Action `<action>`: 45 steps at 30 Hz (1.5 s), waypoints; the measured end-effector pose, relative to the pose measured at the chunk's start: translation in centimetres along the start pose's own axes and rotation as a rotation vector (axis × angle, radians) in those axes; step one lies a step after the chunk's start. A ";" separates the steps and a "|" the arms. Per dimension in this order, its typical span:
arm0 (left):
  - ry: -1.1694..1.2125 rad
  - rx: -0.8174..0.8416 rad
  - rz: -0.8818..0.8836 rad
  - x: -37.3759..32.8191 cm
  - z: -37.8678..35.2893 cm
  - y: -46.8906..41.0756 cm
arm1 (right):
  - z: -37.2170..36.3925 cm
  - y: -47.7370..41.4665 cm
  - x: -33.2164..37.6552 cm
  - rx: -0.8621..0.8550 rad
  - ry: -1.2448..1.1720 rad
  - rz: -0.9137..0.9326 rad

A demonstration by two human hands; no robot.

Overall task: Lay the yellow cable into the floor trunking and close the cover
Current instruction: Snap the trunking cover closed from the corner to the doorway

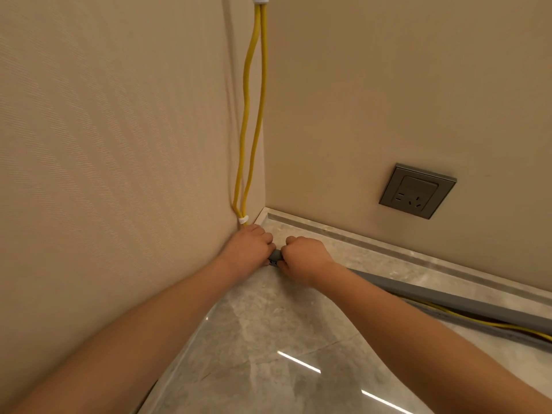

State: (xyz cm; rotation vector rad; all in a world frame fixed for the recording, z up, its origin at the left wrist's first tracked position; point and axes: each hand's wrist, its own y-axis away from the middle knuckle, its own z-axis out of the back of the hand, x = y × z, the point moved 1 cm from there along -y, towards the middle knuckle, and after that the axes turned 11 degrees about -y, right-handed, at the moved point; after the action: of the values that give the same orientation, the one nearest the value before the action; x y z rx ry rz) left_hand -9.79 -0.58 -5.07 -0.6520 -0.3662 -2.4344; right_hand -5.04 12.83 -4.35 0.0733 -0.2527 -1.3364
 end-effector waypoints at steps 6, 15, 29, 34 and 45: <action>-0.050 -0.126 0.038 -1.2 -0.5 1.0 | -0.7 0.3 0.8 0.010 0.172 0.001; -0.046 -0.272 0.216 -3.2 -2.0 1.8 | -3.4 1.7 -0.6 -0.396 0.196 0.096; 0.049 -0.160 0.138 -1.2 -2.2 0.1 | -1.4 -0.9 -3.4 0.014 -0.509 -0.037; 0.046 -0.213 0.112 -1.5 -2.6 0.4 | -1.8 -0.5 -2.9 -0.063 -0.391 -0.050; 0.000 -0.329 0.104 -0.9 -1.6 0.2 | -2.5 -0.1 -0.2 -0.239 0.007 -0.027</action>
State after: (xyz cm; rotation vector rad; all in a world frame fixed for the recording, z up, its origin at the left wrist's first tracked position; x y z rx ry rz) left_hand -9.65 -0.94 -6.84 -0.7878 0.0719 -2.4140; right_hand -4.60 12.78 -6.87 -0.1201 -0.0847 -1.3837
